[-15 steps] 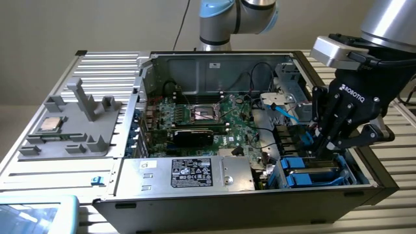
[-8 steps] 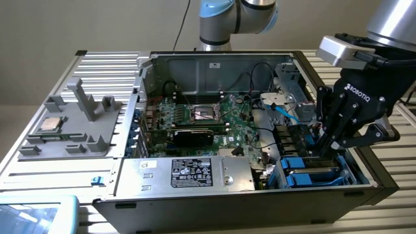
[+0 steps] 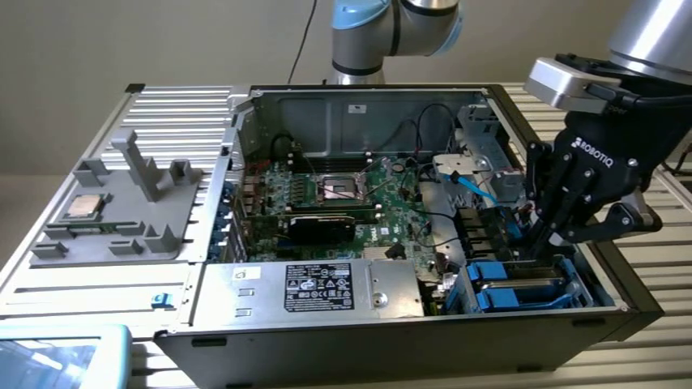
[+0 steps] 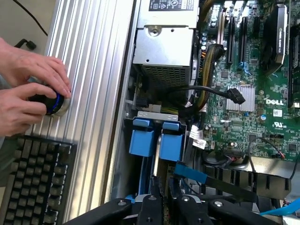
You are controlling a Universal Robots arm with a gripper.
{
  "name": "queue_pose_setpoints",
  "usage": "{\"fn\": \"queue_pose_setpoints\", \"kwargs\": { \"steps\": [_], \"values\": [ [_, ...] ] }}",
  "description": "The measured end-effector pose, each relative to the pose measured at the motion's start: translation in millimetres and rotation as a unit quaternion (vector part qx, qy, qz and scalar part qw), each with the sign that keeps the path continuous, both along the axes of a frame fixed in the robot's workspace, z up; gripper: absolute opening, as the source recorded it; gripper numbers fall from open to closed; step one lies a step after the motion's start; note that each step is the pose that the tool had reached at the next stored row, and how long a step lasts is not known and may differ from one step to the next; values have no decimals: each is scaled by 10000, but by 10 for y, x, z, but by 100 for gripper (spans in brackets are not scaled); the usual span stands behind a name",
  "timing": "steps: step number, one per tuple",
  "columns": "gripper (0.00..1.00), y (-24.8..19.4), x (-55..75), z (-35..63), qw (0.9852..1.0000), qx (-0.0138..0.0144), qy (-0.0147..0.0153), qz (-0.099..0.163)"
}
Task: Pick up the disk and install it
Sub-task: 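Insert the first disk wire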
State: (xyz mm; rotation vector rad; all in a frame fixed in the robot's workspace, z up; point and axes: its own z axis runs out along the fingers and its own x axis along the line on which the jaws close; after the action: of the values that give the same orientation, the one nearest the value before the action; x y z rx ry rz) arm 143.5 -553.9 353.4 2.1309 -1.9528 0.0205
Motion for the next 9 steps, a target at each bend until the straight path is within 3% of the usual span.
{"fn": "queue_pose_setpoints", "kwargs": {
  "steps": [3,7,9],
  "values": [
    [16,-2,2,-2,10000,-1,-1,-56],
    [16,-2,10,-11,9999,28,0,-158],
    [16,-2,10,-22,9997,28,-1,-254]
  ]
}}
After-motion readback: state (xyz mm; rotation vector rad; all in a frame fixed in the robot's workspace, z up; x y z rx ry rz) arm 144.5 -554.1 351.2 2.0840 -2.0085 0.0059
